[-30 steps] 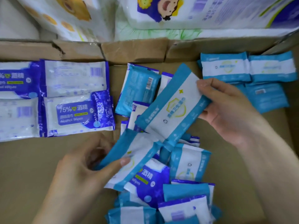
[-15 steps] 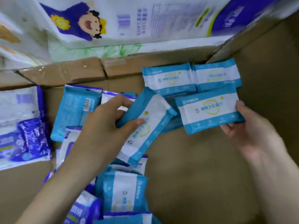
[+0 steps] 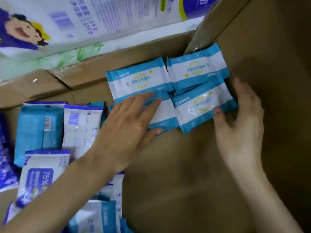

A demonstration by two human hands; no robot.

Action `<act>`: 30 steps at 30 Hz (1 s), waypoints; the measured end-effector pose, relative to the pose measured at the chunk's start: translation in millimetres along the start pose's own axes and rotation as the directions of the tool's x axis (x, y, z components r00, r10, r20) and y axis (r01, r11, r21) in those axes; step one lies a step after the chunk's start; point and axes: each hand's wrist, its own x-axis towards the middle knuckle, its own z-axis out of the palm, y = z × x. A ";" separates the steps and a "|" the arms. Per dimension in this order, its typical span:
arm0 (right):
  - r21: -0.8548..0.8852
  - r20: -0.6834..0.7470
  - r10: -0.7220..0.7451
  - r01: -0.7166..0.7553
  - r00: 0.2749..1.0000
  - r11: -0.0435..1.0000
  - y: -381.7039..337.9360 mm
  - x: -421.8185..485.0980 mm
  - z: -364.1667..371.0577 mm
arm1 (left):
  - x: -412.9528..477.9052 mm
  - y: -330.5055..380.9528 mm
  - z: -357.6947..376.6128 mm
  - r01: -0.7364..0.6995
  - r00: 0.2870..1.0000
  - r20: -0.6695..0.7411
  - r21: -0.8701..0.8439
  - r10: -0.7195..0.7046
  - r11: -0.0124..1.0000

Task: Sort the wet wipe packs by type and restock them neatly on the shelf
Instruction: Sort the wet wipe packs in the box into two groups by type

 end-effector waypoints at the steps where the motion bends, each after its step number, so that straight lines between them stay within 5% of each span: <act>1: -0.110 0.079 -0.129 0.137 0.989 0.984 -0.5 -7.1 3.4 | -5.4 -1.3 3.4 -0.016 0.998 0.059 -0.001 0.016 1.000; 3: -0.225 0.282 -0.250 0.317 0.926 0.922 7.1 -11.5 12.6 | -13.8 -4.6 8.6 -0.047 0.985 0.165 0.030 0.041 0.998; 6: -0.335 0.412 -0.235 0.387 0.880 0.859 22.9 -5.5 19.7 | -17.3 -6.9 13.5 -0.052 0.976 0.212 -0.007 0.052 0.999; 13: -0.416 0.410 -0.164 0.345 0.897 0.842 20.3 -8.5 24.4 | -16.3 10.9 20.7 -0.019 0.985 0.173 -0.033 0.024 0.999; 16: -0.324 0.407 -0.144 0.290 0.902 0.900 11.1 -8.3 20.8 | -16.5 13.6 15.4 0.007 0.988 0.154 -0.099 0.009 0.995; 20: -0.128 0.197 -0.248 0.275 0.949 0.953 -11.8 -20.0 15.9 | -29.6 6.0 -8.4 0.144 0.989 0.006 -0.189 -0.145 0.971; 25: 0.368 0.322 -0.283 0.156 0.904 0.917 -68.1 -47.5 56.6 | -79.6 -55.0 -41.2 0.417 0.799 -0.291 -0.365 -0.527 0.833; 28: 0.371 0.442 -0.309 0.142 0.842 0.918 -103.2 -59.0 89.6 | -110.3 -101.7 -52.2 0.632 0.618 -0.211 -0.439 -0.757 0.638; 30: 0.267 0.514 -0.321 0.207 0.795 0.941 -119.1 -61.6 109.1 | -119.0 -119.6 -52.7 0.721 0.572 -0.089 -0.420 -0.816 0.551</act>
